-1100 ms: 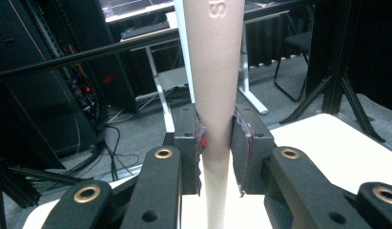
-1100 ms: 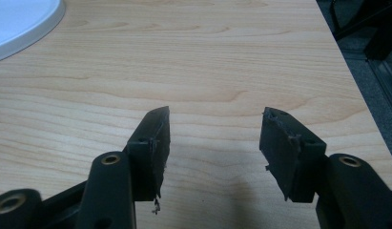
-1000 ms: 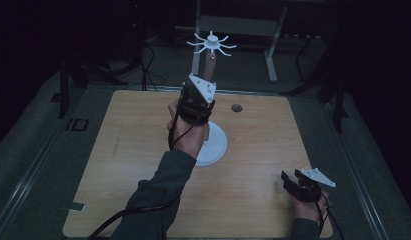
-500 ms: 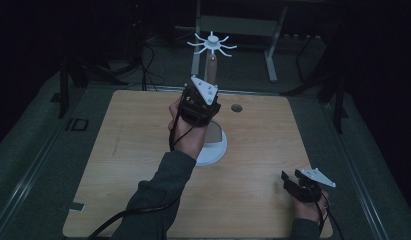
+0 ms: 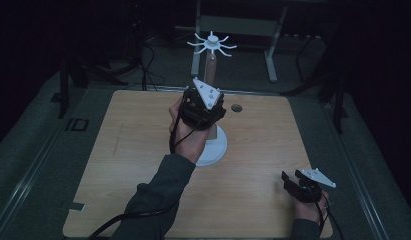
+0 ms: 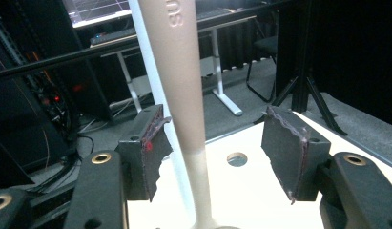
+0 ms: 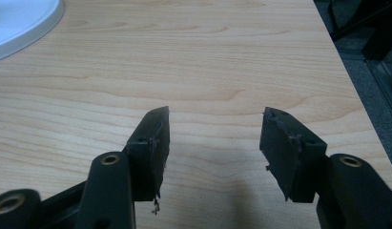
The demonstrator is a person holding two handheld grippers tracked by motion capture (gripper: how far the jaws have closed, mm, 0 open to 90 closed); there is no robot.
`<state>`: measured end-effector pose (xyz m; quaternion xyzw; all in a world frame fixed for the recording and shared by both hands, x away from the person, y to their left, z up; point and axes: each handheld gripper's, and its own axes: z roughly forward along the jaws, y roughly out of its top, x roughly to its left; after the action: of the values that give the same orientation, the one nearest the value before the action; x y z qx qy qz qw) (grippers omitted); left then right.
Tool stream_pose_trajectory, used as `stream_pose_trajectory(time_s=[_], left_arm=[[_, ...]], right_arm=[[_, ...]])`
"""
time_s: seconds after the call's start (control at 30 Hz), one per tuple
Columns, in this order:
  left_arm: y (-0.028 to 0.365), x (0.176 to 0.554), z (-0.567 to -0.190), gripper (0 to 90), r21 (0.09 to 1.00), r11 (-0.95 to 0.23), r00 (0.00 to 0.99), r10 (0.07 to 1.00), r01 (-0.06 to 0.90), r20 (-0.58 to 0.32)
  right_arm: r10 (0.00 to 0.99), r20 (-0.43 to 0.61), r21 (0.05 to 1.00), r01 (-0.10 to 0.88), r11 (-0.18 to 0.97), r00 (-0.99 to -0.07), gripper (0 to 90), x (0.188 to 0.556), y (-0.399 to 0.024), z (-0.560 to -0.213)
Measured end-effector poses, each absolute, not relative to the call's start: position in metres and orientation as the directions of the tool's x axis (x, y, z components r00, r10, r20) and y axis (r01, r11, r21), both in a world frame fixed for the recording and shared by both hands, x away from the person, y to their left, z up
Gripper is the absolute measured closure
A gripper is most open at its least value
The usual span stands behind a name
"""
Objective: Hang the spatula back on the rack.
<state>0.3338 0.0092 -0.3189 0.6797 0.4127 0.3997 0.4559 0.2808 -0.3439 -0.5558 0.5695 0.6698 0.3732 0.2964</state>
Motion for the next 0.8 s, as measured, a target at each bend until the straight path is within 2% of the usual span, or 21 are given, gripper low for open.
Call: stream_pose_trajectory(time_s=[0.3, 0.8], left_arm=[[0.012, 0.325, -0.323, 43.8, 0.952, -0.237, 0.393, 0.908, 0.192, 0.147], [0.014, 0.326, -0.336, 44.3, 0.94, -0.246, 0.55, 0.832, 0.236, 0.079]], right_arm=[[0.984, 0.027, 0.837, 0.542, 0.074, -0.175, 43.2, 0.28, -0.344, -0.556], [0.985, 0.026, 0.835, 0.545, 0.073, -0.173, 43.2, 0.279, -0.345, -0.557]])
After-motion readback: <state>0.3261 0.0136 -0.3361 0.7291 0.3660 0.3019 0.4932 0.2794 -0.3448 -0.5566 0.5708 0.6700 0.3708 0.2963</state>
